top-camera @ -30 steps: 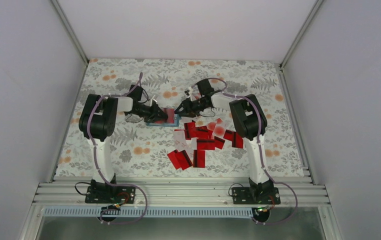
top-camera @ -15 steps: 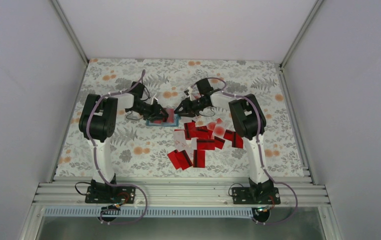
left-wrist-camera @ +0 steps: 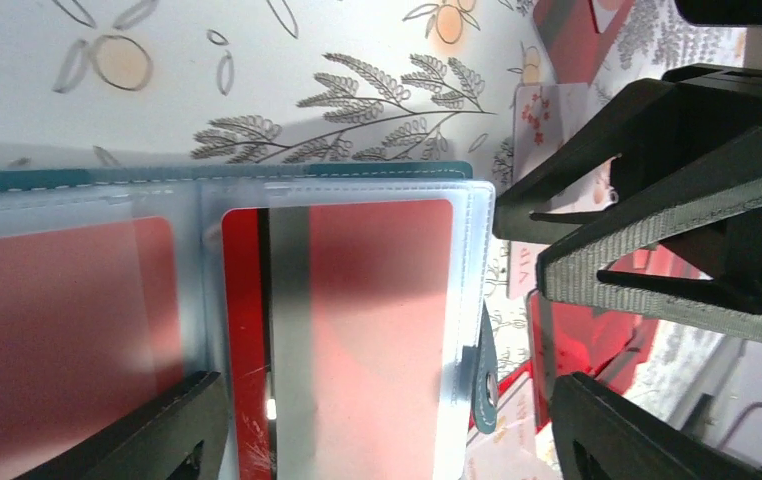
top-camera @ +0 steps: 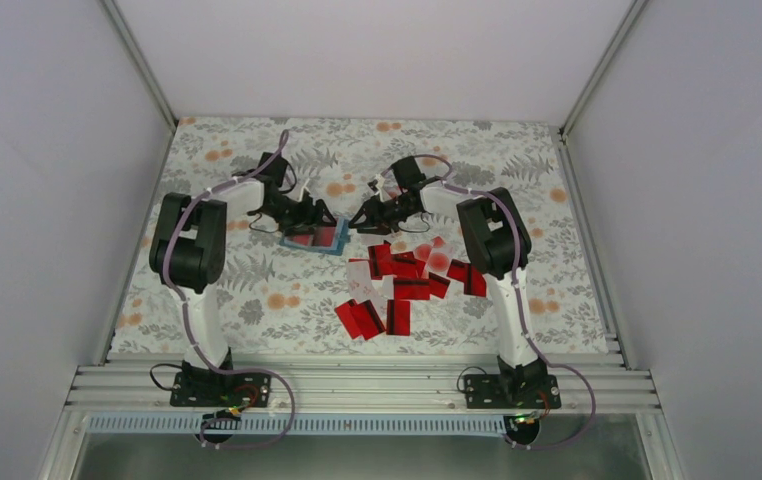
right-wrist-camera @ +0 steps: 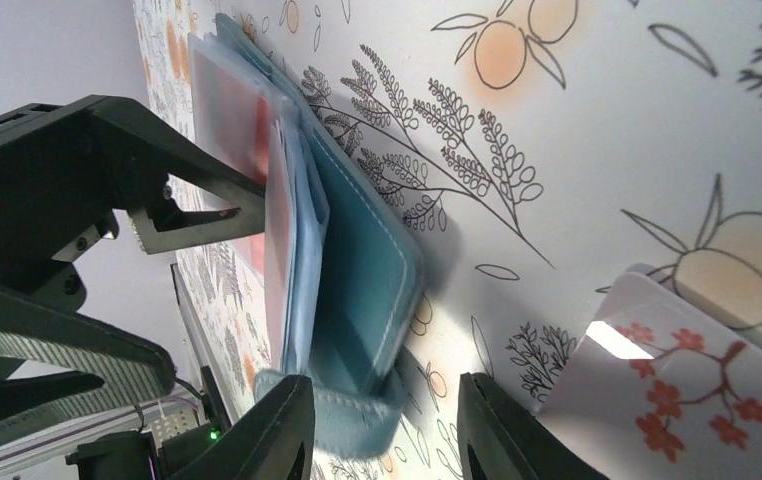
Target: Put the credit cards into the card holder
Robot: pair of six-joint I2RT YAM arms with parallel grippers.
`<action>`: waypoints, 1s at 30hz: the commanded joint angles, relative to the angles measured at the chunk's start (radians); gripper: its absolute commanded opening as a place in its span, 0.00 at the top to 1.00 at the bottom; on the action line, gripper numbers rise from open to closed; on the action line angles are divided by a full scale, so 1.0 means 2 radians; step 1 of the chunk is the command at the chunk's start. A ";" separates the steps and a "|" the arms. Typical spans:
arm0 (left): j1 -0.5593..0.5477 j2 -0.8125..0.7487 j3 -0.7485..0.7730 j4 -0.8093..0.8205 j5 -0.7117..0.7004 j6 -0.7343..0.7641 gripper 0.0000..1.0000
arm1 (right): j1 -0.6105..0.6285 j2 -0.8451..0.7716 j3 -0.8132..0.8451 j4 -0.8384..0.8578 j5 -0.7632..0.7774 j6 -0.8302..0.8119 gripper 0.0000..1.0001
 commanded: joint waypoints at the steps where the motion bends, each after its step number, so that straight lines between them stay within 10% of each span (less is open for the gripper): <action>1: 0.003 -0.020 0.007 -0.018 -0.060 0.007 0.17 | 0.001 0.011 0.006 -0.011 0.014 -0.007 0.63; 19: -0.024 -0.045 0.045 -0.061 -0.166 0.004 0.06 | 0.001 -0.006 0.001 -0.017 0.026 -0.013 0.63; 30: -0.023 -0.038 0.054 -0.057 -0.209 0.036 0.21 | 0.001 -0.039 0.016 -0.034 0.030 -0.026 0.62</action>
